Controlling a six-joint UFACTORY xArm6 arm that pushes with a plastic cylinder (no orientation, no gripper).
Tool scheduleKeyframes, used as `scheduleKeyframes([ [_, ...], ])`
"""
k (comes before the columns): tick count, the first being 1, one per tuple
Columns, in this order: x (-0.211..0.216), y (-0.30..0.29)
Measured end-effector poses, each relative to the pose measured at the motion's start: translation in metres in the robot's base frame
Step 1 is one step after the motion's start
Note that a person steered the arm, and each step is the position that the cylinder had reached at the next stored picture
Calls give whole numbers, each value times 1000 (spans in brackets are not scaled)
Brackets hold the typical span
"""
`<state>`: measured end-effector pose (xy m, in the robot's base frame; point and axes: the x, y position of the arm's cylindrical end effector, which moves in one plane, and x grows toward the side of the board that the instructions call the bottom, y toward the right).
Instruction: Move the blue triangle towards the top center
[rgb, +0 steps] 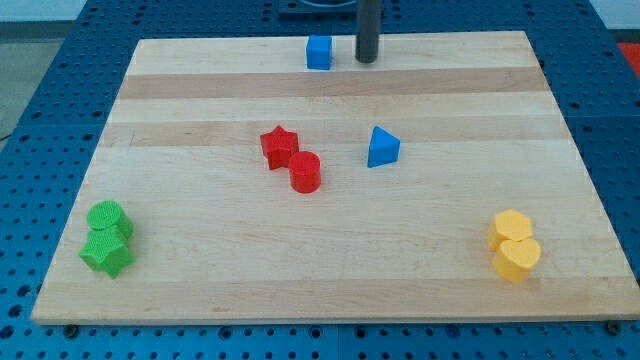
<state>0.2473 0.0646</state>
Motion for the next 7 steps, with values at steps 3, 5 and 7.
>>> scheduleKeyframes([
  [3,146,145],
  [5,214,86],
  [7,214,84],
])
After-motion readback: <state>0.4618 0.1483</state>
